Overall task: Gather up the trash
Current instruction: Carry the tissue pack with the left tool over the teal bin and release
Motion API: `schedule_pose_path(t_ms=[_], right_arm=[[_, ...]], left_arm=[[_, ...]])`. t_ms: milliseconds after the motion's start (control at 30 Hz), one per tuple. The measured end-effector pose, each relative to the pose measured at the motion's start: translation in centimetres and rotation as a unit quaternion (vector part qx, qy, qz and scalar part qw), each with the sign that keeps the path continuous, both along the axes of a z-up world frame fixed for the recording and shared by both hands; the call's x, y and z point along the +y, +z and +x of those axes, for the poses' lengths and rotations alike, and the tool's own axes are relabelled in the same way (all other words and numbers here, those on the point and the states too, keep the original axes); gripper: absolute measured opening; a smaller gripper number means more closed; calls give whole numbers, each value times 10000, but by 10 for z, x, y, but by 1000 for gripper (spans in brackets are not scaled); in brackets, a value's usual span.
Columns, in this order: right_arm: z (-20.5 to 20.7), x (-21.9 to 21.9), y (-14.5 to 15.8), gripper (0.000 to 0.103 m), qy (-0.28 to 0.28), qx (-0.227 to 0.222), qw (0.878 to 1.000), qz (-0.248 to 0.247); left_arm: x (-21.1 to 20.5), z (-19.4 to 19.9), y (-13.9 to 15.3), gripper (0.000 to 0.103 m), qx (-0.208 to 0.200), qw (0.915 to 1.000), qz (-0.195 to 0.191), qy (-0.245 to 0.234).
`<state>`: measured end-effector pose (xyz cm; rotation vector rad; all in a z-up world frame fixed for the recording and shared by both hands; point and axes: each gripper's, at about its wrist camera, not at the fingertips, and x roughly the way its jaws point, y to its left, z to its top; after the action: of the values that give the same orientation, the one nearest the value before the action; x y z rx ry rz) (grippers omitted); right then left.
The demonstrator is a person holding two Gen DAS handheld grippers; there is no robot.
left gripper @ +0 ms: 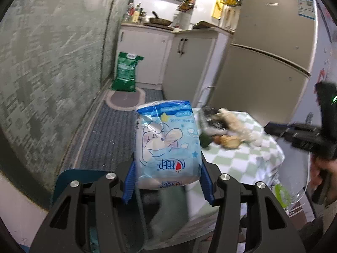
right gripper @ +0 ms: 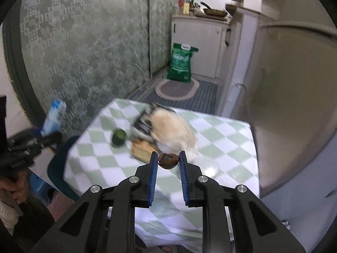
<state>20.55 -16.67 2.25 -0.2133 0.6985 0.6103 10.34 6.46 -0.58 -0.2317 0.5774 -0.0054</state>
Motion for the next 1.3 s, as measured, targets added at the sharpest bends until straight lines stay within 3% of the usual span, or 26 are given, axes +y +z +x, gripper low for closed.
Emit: schedule_pose_path(t_ms=[467, 700, 1133, 1300], right_arm=[[-34, 114, 11, 20, 1045, 19, 9945, 73], [-39, 149, -6, 20, 1328, 335, 9905, 95], [-49, 208, -36, 20, 1637, 801, 9833, 3], [-48, 227, -54, 20, 1670, 983, 9810, -121]], left_arm=[[65, -16, -48, 55, 704, 9969, 32, 352], [80, -18, -74, 55, 1127, 9931, -74, 314], [95, -14, -136, 55, 2070, 9779, -185, 231], [101, -19, -145, 62, 2207, 9749, -192, 220]])
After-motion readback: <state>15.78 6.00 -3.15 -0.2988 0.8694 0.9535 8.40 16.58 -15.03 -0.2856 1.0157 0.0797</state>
